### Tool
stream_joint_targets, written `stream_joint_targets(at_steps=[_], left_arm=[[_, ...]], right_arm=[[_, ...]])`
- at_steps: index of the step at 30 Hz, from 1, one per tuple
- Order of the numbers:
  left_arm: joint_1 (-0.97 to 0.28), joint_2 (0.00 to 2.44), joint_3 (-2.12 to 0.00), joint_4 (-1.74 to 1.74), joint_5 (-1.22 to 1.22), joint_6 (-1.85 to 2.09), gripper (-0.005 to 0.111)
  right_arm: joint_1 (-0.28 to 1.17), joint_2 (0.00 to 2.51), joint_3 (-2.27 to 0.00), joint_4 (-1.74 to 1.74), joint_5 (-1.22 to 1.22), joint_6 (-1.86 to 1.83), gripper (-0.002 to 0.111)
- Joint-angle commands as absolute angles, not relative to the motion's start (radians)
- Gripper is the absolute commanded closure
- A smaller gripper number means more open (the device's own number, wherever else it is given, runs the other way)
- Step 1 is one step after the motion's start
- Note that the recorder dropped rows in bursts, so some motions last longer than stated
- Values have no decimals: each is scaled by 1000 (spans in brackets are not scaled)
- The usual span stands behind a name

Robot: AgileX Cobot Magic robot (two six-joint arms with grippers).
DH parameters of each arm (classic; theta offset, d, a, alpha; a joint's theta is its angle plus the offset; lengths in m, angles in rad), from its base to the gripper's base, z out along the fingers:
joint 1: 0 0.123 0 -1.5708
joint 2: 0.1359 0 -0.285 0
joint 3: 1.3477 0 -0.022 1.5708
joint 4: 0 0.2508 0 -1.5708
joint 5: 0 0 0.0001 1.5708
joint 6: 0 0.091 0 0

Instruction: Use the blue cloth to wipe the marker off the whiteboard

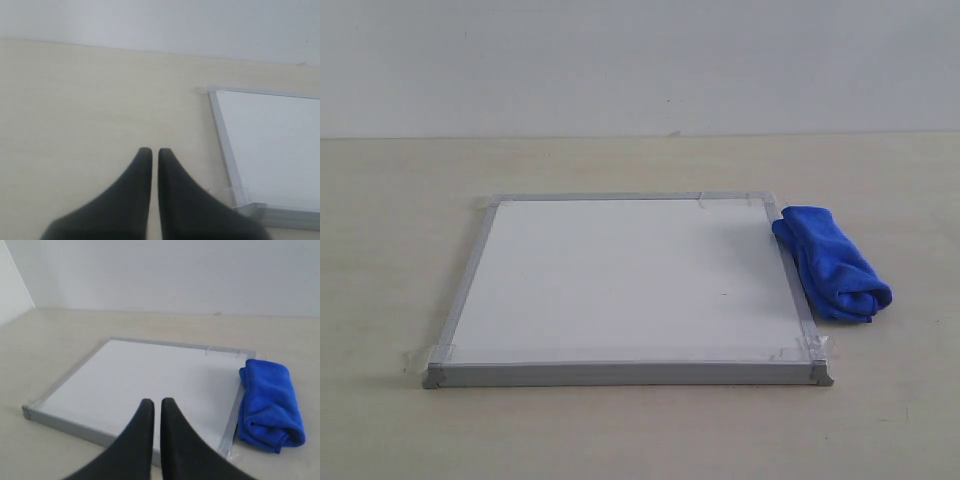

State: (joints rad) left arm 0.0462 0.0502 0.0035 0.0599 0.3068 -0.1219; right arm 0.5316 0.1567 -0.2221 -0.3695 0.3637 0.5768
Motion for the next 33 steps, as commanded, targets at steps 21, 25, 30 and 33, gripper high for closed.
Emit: stream_joint_targets(at_steps=[21, 25, 30, 33], left_arm=[[48, 46, 0, 53, 306, -118, 102], [48, 46, 0, 53, 304, -118, 102], [48, 46, 0, 53, 304, -118, 102], [48, 46, 0, 53, 304, -118, 102]], right_arm=[[200, 0, -126, -260, 206, 720, 107], [200, 0, -126, -171, 199, 727, 107], [200, 0, -65, -101, 125, 581, 107], [200, 0, 0, 34, 72, 297, 107]])
